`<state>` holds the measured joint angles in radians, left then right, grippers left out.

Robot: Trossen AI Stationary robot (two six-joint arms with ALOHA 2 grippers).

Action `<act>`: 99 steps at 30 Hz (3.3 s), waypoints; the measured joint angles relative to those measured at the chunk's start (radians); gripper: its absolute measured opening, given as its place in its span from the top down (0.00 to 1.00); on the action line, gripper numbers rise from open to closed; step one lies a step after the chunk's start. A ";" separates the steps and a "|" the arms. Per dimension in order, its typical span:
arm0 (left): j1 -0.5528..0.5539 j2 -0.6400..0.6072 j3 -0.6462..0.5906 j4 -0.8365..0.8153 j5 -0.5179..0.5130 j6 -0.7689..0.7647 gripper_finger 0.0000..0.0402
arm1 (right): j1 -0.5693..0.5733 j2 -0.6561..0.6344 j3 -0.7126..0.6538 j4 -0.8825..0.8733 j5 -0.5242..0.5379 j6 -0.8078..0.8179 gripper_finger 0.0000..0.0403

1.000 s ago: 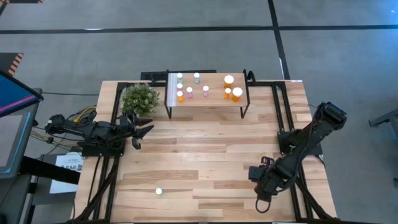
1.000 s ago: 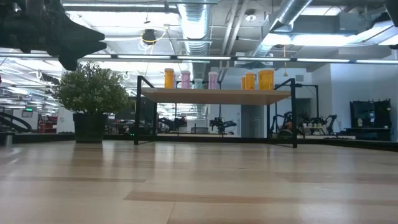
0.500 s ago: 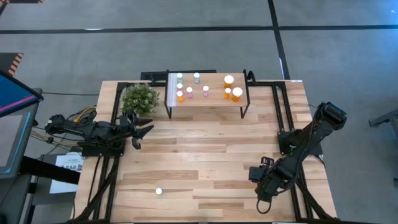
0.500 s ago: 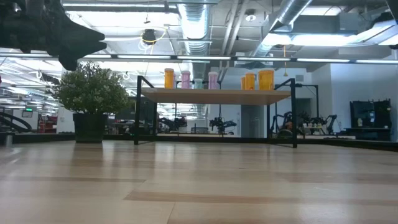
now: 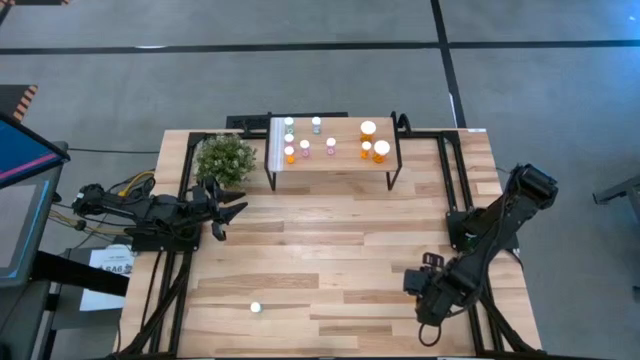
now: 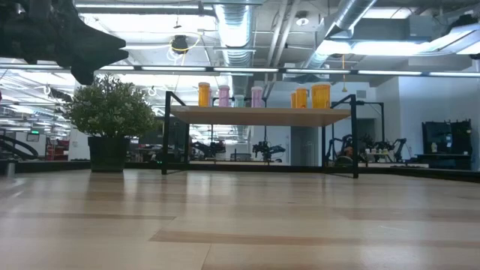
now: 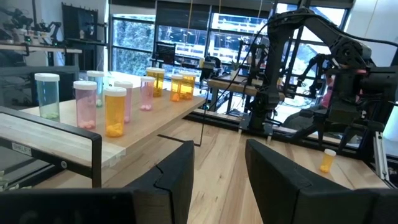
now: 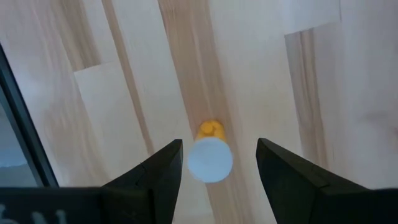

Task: Pick and place medicine bottles onto shelf by color
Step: Put the orange small pill bottle on the shelf

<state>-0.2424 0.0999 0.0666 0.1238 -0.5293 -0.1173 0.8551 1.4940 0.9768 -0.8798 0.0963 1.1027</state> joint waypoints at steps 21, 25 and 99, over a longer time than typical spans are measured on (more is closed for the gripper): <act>0.000 0.000 0.000 -0.002 -0.001 0.000 0.67 | 0.016 0.100 0.000 -0.002 -0.024 0.000 0.44; 0.000 0.000 0.000 -0.002 -0.001 0.000 0.67 | 0.018 0.137 0.000 0.001 -0.053 -0.001 0.44; 0.000 0.000 0.000 -0.029 -0.002 -0.001 0.67 | -1.296 0.187 0.851 -0.252 -0.176 -1.183 0.69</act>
<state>-0.2424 0.0999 0.0666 0.0944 -0.5308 -0.1181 -0.4406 1.6812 1.8277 -1.1319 -0.0797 -0.0805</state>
